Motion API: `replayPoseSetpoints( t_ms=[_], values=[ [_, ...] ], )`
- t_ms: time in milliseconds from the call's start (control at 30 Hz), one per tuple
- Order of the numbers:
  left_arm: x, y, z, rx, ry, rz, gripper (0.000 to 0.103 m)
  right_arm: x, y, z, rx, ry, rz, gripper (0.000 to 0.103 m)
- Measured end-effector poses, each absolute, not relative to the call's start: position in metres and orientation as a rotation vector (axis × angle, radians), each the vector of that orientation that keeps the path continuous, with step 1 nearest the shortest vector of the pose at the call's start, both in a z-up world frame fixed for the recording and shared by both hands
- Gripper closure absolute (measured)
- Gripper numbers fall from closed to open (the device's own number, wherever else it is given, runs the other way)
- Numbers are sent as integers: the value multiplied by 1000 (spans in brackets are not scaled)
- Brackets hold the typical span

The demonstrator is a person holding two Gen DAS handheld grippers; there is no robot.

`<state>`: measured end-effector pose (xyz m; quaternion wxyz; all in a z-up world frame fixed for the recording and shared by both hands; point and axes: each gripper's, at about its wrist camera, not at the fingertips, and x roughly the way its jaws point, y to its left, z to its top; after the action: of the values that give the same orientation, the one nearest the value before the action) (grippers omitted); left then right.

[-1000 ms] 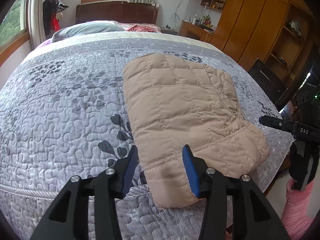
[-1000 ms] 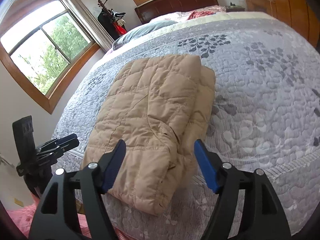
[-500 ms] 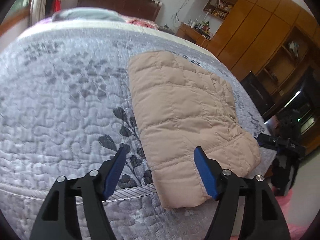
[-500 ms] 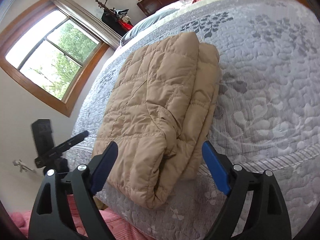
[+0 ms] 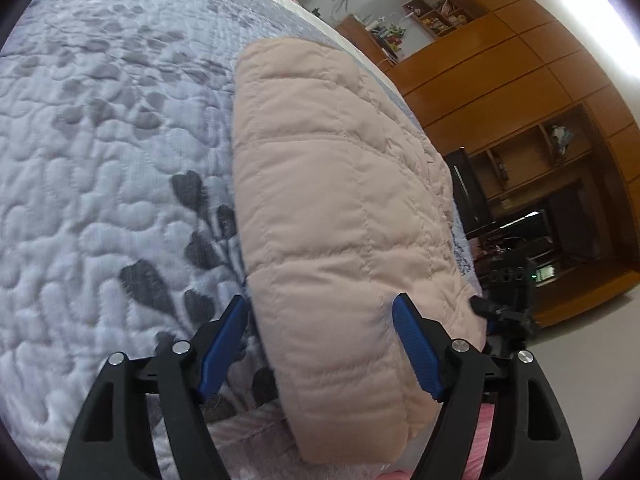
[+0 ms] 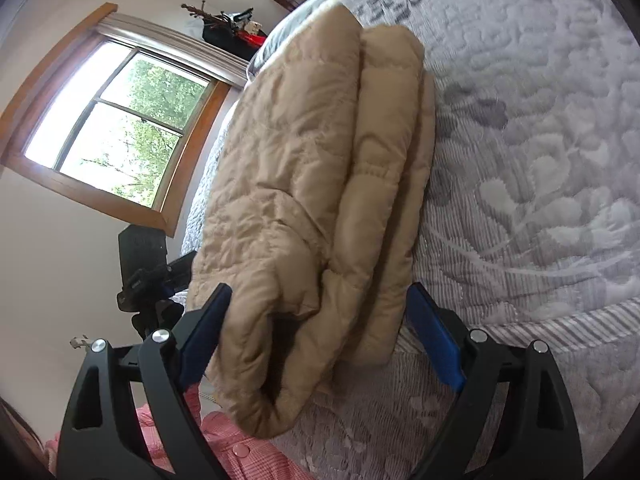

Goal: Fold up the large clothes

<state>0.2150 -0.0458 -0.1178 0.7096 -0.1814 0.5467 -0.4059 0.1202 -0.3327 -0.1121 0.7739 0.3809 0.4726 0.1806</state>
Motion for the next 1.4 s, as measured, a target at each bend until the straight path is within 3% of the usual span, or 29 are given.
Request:
replayPoseSetpoints(
  t_ms=[300, 367, 533, 667, 900, 1133, 1400],
  values=[
    [227, -75, -124, -369, 1232, -939, 18, 137, -319, -121, 811, 1046, 436, 12],
    [227, -81, -124, -362, 1230, -943, 19, 140, -310, -117, 769, 1050, 435, 23],
    [216, -81, -117, -360, 1180, -933, 41, 136, -299, -103, 721, 1017, 433, 49],
    [211, -79, -105, -368, 1136, -937, 49, 129, -290, -87, 655, 994, 413, 58],
    [216, -59, -72, -397, 1036, -952, 51, 140, -264, -37, 523, 902, 424, 61],
    [252, -33, -44, -389, 926, -872, 51, 208, -235, -13, 423, 906, 433, 61],
    [324, -1, -56, -419, 876, -777, 51, 317, -216, -33, 385, 935, 443, 61]
  ],
)
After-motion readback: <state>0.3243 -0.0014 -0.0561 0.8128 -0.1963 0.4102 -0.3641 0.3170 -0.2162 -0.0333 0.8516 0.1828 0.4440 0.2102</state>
